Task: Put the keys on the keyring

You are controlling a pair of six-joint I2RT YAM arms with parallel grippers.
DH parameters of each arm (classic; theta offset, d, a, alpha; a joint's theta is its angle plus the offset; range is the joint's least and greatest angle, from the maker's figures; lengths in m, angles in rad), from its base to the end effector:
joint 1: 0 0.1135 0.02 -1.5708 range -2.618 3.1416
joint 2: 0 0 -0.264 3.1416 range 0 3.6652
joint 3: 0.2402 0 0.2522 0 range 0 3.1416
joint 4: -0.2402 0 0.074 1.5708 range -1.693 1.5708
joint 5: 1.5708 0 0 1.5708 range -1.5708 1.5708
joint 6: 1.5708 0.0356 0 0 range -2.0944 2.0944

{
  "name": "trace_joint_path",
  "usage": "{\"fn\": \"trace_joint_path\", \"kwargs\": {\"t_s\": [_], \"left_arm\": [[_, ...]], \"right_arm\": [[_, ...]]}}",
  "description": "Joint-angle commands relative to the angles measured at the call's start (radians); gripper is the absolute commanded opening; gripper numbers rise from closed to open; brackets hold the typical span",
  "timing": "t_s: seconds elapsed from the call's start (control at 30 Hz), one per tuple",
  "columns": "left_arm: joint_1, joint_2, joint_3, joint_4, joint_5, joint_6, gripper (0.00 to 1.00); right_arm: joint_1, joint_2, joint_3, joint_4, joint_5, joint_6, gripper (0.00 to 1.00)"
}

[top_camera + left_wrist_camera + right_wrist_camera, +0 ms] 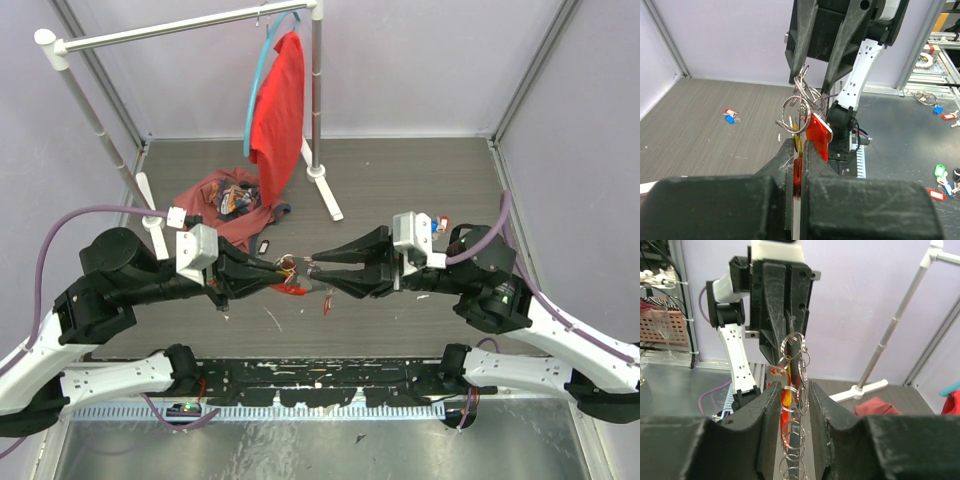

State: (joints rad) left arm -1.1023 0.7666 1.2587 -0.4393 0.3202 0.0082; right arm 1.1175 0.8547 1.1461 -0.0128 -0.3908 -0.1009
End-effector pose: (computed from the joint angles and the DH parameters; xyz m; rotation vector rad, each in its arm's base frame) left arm 0.0465 -0.1166 0.4709 1.0783 1.2198 -1.1015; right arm 0.0609 0.1560 0.4699 -1.0663 0.9071 1.1080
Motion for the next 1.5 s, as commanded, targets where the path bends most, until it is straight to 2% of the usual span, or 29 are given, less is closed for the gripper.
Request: {"fn": "trace_joint_path", "kwargs": {"t_s": [0.0, 0.13, 0.33, 0.87, 1.03, 1.47], "left_arm": [[0.001, -0.008, 0.008, 0.063, 0.032, -0.008, 0.0], [0.001, -0.004, 0.009, 0.063, 0.045, -0.006, 0.0], [0.0, 0.007, 0.019, 0.066, 0.087, -0.006, 0.0], [0.0, 0.002, 0.019, 0.08, 0.108, -0.008, 0.0], [0.0, 0.0, 0.019, 0.08, 0.108, -0.006, 0.0], [0.001, -0.009, 0.018, 0.09, 0.105, -0.004, 0.0]], "right_arm": [[0.004, -0.037, 0.043, 0.107, -0.073, 0.017, 0.35], [0.005, -0.063, 0.04, 0.104, -0.061, 0.014, 0.35], [0.004, -0.06, 0.029, 0.111, -0.036, 0.02, 0.3], [0.004, -0.021, 0.034, 0.099, -0.088, 0.033, 0.33], [0.004, -0.014, 0.039, 0.094, -0.09, 0.028, 0.28], [0.004, -0.015, 0.035, 0.079, -0.089, 0.028, 0.29]]}}
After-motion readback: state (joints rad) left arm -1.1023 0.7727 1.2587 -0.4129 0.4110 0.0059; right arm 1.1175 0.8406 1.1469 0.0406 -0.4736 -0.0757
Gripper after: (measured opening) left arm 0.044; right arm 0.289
